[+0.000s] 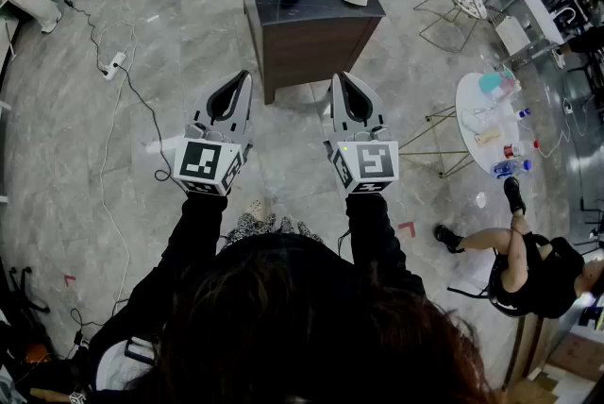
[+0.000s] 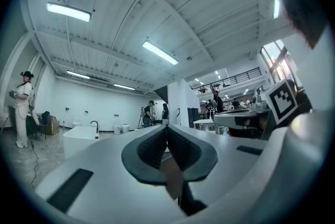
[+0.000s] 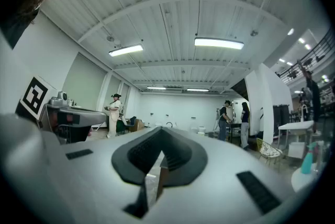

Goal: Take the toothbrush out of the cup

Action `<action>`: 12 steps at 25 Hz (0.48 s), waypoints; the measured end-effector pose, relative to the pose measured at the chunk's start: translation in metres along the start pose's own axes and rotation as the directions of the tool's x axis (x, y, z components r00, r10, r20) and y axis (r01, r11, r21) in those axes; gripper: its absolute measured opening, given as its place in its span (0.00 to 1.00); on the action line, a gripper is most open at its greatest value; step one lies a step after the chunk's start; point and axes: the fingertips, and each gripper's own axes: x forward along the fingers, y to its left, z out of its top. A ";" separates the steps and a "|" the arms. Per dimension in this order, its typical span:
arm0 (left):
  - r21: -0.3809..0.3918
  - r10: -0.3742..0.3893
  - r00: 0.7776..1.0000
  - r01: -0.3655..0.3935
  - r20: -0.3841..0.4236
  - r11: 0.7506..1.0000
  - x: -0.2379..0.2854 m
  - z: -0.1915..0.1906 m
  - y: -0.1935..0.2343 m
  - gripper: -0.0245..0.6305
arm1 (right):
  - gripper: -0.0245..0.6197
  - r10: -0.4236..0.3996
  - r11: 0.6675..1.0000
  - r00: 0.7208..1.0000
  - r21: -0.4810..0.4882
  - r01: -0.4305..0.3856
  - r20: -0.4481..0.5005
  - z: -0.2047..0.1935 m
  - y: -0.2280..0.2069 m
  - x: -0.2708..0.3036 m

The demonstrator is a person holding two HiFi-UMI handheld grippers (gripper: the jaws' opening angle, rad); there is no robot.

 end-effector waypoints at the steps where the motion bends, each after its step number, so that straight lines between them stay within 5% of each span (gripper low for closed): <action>1: 0.001 0.002 1.000 -0.002 0.002 1.000 0.000 0.000 0.000 0.05 | 0.04 0.001 1.000 1.000 -0.001 -0.001 0.001 0.000 0.000 0.001; 12: 0.001 0.003 1.000 -0.003 0.003 1.000 0.012 0.001 0.012 0.05 | 0.04 -0.011 1.000 0.994 0.023 0.009 0.106 0.018 0.001 0.014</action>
